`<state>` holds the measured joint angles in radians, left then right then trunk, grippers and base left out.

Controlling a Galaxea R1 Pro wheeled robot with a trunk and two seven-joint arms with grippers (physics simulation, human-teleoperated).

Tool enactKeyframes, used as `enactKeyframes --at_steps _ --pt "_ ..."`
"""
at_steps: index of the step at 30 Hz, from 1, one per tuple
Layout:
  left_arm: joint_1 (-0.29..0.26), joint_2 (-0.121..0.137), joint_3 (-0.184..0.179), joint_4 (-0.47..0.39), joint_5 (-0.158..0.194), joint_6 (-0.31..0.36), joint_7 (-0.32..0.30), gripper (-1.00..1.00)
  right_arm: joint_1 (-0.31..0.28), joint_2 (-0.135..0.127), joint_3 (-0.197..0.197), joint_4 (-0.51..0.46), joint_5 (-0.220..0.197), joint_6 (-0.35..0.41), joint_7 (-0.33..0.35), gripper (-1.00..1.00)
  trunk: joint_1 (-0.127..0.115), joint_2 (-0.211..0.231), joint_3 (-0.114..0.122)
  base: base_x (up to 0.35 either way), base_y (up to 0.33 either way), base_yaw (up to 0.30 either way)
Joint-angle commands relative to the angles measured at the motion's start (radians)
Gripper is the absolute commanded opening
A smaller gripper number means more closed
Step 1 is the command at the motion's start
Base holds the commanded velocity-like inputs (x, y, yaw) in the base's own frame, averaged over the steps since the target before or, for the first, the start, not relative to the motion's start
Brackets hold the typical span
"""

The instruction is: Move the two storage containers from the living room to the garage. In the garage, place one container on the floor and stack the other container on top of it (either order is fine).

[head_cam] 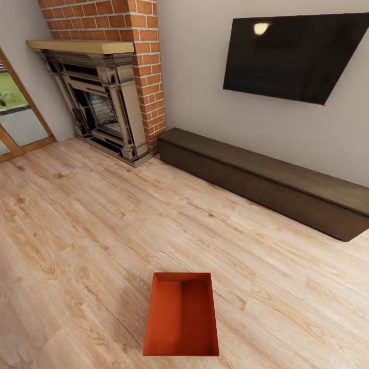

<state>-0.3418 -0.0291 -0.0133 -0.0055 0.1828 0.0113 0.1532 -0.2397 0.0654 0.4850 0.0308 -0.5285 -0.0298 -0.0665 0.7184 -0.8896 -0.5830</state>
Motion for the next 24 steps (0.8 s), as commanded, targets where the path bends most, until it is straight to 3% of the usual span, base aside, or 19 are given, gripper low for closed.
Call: enactKeyframes --at_steps 1,9,10,11,12,14,16,18,20,22,24 --pt "0.000 0.000 -0.002 0.000 0.008 0.001 0.003 1.00 -0.001 0.000 0.009 0.003 -0.008 -0.003 -0.001 1.00 0.000 -0.001 -0.001 0.000 0.000 0.000" --pt "0.000 -0.003 -0.007 -0.034 -0.008 -0.002 0.007 1.00 -0.001 0.001 0.014 -0.024 -0.005 -0.005 0.007 1.00 0.000 -0.001 -0.001 0.000 0.000 0.000" --pt "0.000 -0.003 -0.007 -0.076 -0.009 0.002 0.008 1.00 0.000 -0.001 0.015 -0.058 -0.005 -0.006 0.006 1.00 0.000 -0.001 -0.001 0.000 0.000 0.000" --pt "0.000 -0.003 -0.007 -0.214 -0.010 0.019 0.004 1.00 0.000 -0.013 0.016 -0.189 -0.003 -0.001 0.002 1.00 0.000 -0.001 -0.001 0.000 0.000 0.000" --pt "0.000 -0.003 -0.007 -0.252 -0.010 0.029 0.004 1.00 0.000 -0.020 0.016 -0.231 -0.003 0.002 -0.001 1.00 0.000 -0.001 -0.001 0.000 0.000 0.000" --pt "-0.003 -0.004 -0.007 -0.504 -0.014 0.170 0.006 1.00 -0.005 -0.062 0.015 -0.446 0.000 0.044 -0.078 1.00 0.000 -0.001 -0.001 0.000 0.000 0.000" --pt "-0.004 -0.004 -0.007 -0.614 -0.019 0.244 0.002 1.00 -0.040 -0.071 0.015 -0.494 0.002 0.077 -0.137 1.00 0.000 -0.001 -0.001 0.000 0.000 0.000" --pt "-0.013 -0.008 -0.007 -0.697 -0.021 0.314 0.000 1.00 -0.149 -0.072 0.014 -0.505 0.002 0.106 -0.187 1.00 0.000 -0.001 -0.001 0.000 0.000 0.000" --pt "-0.064 -0.019 -0.007 -0.676 -0.021 0.334 -0.001 1.00 -0.254 -0.066 0.014 -0.424 0.001 0.110 -0.201 1.00 0.000 -0.001 -0.001 0.000 0.000 0.000" --pt "-0.219 -0.050 -0.007 -0.488 -0.025 0.317 0.001 1.00 -0.397 -0.036 0.014 -0.258 -0.004 0.070 -0.209 1.00 0.000 -0.001 -0.001 0.000 0.000 0.000" --pt "-0.331 -0.065 -0.006 -0.339 -0.026 0.255 0.000 1.00 -0.439 -0.011 0.014 -0.202 -0.001 0.030 -0.210 1.00 0.000 -0.001 -0.001 0.000 0.000 0.000"
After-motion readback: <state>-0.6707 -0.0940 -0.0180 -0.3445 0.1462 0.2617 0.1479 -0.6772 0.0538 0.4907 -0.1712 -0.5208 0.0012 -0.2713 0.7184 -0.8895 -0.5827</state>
